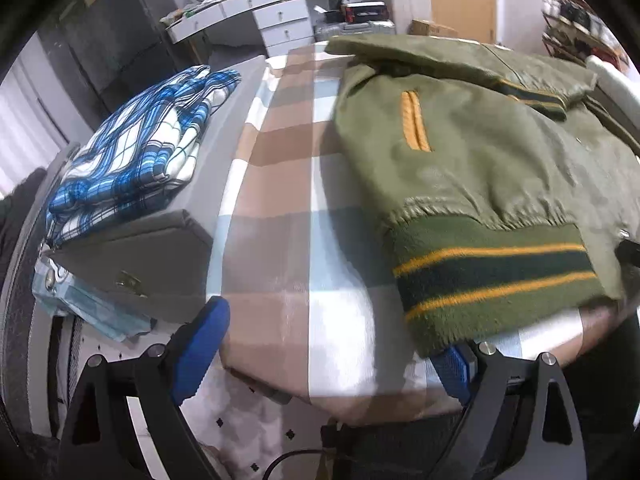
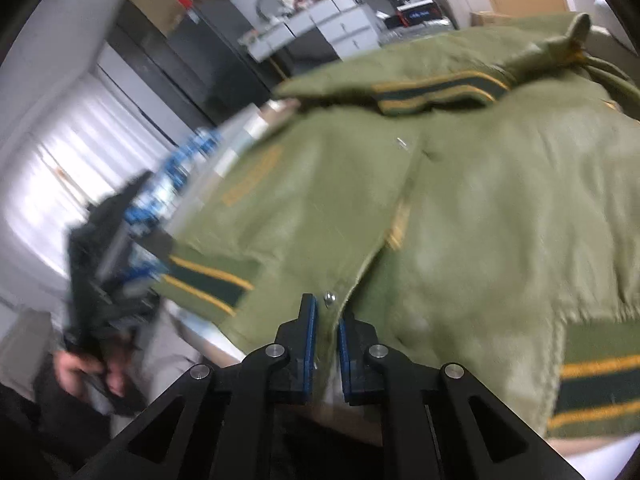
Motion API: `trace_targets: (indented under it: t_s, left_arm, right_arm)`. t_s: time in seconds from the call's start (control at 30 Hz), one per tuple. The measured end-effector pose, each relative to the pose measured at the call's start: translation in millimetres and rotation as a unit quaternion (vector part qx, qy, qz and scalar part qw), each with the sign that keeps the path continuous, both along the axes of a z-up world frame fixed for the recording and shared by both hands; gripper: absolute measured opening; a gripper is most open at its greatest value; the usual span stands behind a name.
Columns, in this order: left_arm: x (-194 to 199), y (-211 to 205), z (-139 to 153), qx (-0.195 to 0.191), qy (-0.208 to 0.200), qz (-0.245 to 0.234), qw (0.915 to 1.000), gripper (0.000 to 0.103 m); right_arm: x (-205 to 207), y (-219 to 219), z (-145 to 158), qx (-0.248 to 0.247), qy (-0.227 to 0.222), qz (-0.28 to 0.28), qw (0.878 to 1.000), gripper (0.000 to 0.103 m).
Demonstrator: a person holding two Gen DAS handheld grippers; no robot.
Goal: Fold large clothes
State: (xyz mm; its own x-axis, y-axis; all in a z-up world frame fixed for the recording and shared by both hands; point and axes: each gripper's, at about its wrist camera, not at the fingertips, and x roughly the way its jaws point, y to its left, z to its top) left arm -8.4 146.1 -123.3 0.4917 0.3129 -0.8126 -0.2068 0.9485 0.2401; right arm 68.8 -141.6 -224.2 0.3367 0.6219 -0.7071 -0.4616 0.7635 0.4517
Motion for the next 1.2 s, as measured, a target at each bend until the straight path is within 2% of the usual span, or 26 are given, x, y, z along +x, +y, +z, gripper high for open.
trace_targets:
  t_s: [0.1,0.17,0.23,0.3,0.4,0.43,0.47,0.53,0.6,0.67,0.77,0.87,0.9,0.93,0.97,1.03,1.1,1.13,1.2]
  left_arm:
    - [-16,0,22,-0.013,-0.021,-0.01,0.9996,0.09]
    - [-24,-6,39,-0.026,-0.046,-0.039,0.9978,0.091]
    - [-27,-13,48,-0.038,-0.063,-0.065,0.9951,0.091]
    - [-20,-15,46,-0.071,-0.058,-0.082,0.9924,0.091]
    - [-5,-7,34,-0.135,-0.055,-0.092,0.985,0.091]
    - [5,-2,25,-0.154,-0.046,-0.088,0.9831,0.091]
    - [12,2,20,-0.161,-0.036,-0.076,0.9833,0.09]
    - [26,14,4,-0.2,-0.014,-0.05,0.9785,0.09]
    - [28,17,-1,-0.201,-0.007,-0.026,0.9791,0.09]
    - [27,11,-4,-0.207,0.003,-0.043,0.9774,0.09]
    - [30,10,-3,-0.252,0.005,-0.053,0.9664,0.09]
    - [36,17,-3,-0.307,0.003,-0.056,0.95,0.09]
    - [38,18,-2,-0.329,0.003,-0.062,0.9424,0.09]
    - [41,17,-1,-0.357,0.006,-0.076,0.931,0.09]
    - [43,17,1,-0.366,0.004,-0.08,0.9271,0.09]
    - [42,10,16,-0.361,-0.013,-0.098,0.9273,0.09]
    - [39,-3,32,-0.329,-0.032,-0.134,0.9344,0.09]
    - [36,-10,35,-0.305,-0.04,-0.147,0.9401,0.09]
    - [36,-12,29,-0.301,-0.036,-0.15,0.9411,0.09]
  right_arm:
    - [-5,-16,5,-0.014,-0.006,-0.009,1.0,0.013]
    - [-7,-37,21,-0.017,-0.026,-0.025,0.999,0.014]
    - [-6,-62,36,-0.013,-0.039,-0.05,0.998,0.026]
    - [-3,-92,51,-0.015,-0.054,-0.085,0.995,0.062]
    - [-1,-151,72,-0.037,-0.079,-0.163,0.983,0.065]
    - [-1,-168,75,-0.039,-0.077,-0.182,0.979,0.068]
    - [2,-182,75,-0.044,-0.072,-0.196,0.977,0.077]
    - [7,-203,67,-0.066,-0.053,-0.216,0.973,0.078]
    - [17,-217,55,-0.09,-0.031,-0.225,0.97,0.078]
    - [21,-222,45,-0.095,-0.013,-0.224,0.97,0.078]
    - [34,-221,27,-0.084,0.027,-0.202,0.975,0.078]
    - [36,-212,19,-0.036,0.056,-0.172,0.983,0.078]
    - [36,-211,19,-0.025,0.06,-0.167,0.984,0.078]
    - [37,-210,20,-0.006,0.064,-0.16,0.985,0.078]
    - [38,-208,20,0.006,0.066,-0.156,0.986,0.078]
    - [35,-212,27,0.057,0.065,-0.147,0.985,0.078]
    - [30,-218,33,0.115,0.063,-0.139,0.982,0.078]
    - [28,-220,34,0.127,0.057,-0.132,0.981,0.078]
    - [26,-221,30,0.12,0.053,-0.133,0.982,0.078]
